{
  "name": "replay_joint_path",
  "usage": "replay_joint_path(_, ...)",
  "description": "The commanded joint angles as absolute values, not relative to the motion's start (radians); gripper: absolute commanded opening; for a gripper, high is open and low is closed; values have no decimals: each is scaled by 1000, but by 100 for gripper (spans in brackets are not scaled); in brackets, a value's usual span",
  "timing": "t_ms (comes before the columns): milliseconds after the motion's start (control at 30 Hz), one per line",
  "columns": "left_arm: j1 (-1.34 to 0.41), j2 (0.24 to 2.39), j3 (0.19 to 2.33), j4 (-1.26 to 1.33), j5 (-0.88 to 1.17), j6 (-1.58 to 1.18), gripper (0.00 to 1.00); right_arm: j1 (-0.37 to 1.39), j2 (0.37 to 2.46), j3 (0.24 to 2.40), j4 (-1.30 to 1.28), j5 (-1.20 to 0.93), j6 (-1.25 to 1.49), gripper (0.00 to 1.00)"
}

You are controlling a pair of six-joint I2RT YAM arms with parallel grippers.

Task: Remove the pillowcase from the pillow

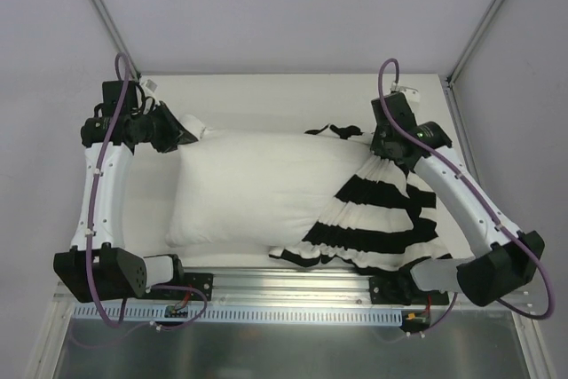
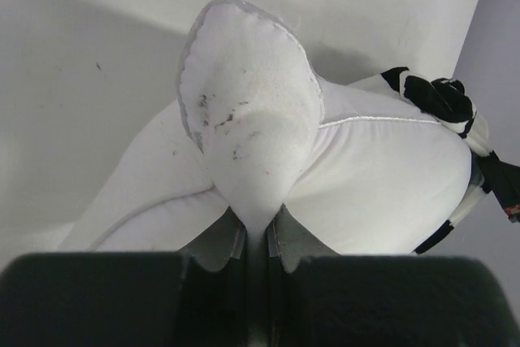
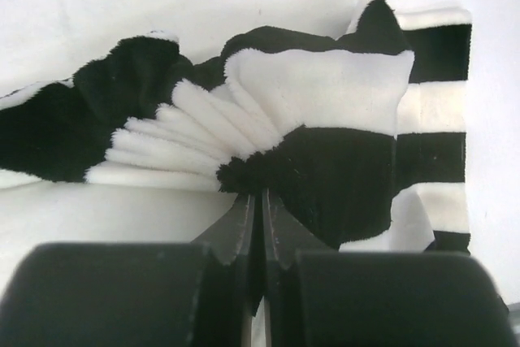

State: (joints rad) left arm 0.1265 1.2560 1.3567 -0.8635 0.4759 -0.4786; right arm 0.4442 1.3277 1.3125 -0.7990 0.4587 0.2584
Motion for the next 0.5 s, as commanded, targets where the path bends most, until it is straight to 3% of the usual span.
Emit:
replay_joint_path(0,183,1215,1449,-842,451,-502,0,413,1273,1356,-842,558,236,1)
replay_joint_path(267,241,1250,1555,-842,390,-586,0,445,1376,1525,-845,453,184,1)
replay_joint_path(333,274,1279,1578,-842,403,-592,0,451,1436,1589,-882,399,134,19)
replay_joint_path(367,313,1293,1586,-842,411,-592,0,454,1456,1614,-905,361,121,52)
replay_joint_path(400,330,1304,1595,-842,419,-594,0,460,1474,1644,-928,357,114,66)
replay_joint_path(467,351,1333,1598,-842,417,-592,0,459,1450,1623,-930,364,110,82)
